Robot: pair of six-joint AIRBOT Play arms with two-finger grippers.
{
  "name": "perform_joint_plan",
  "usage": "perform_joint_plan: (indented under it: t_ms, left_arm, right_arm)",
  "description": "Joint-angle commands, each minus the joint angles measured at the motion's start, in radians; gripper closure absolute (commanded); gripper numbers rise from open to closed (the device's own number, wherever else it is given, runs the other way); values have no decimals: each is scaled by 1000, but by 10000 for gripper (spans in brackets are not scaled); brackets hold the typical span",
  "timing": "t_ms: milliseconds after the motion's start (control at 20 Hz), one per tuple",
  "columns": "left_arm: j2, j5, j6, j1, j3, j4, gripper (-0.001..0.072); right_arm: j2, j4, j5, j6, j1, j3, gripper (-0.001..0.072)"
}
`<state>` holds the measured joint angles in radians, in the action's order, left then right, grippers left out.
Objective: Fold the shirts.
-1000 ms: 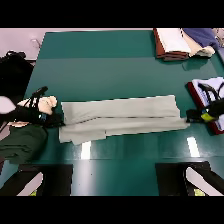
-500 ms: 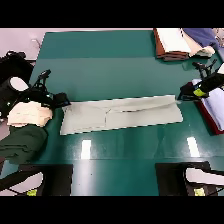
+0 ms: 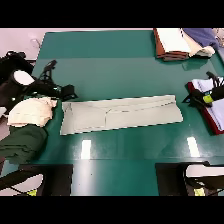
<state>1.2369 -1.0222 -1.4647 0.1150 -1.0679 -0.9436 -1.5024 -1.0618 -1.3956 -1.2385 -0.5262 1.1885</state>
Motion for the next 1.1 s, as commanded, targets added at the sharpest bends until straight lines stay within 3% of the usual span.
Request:
perform_joint_plan:
  t_ms: [0,250,300,400,450,600,1050]
  left_arm:
    - [34,84,-58,141,-4,23,683]
    - [185,201,-109,309,-68,44,684]
    - [230,199,-109,336,-107,48,684]
    - [320,199,-109,385,-192,55,683]
    - [364,199,-109,407,-233,56,683]
    - [477,194,-110,463,-347,62,683]
    - [601,201,-133,504,-438,69,683]
  right_arm:
    - [-94,132,-10,90,-61,-71,223]
    - [-177,206,12,132,15,-106,229]
    - [-178,207,11,143,34,-105,282]
    - [-159,206,-4,167,61,-88,587]
    - [-133,206,-16,184,72,-74,697]
    - [-21,206,-49,182,109,6,696]
    - [237,207,-85,-38,404,312,696]
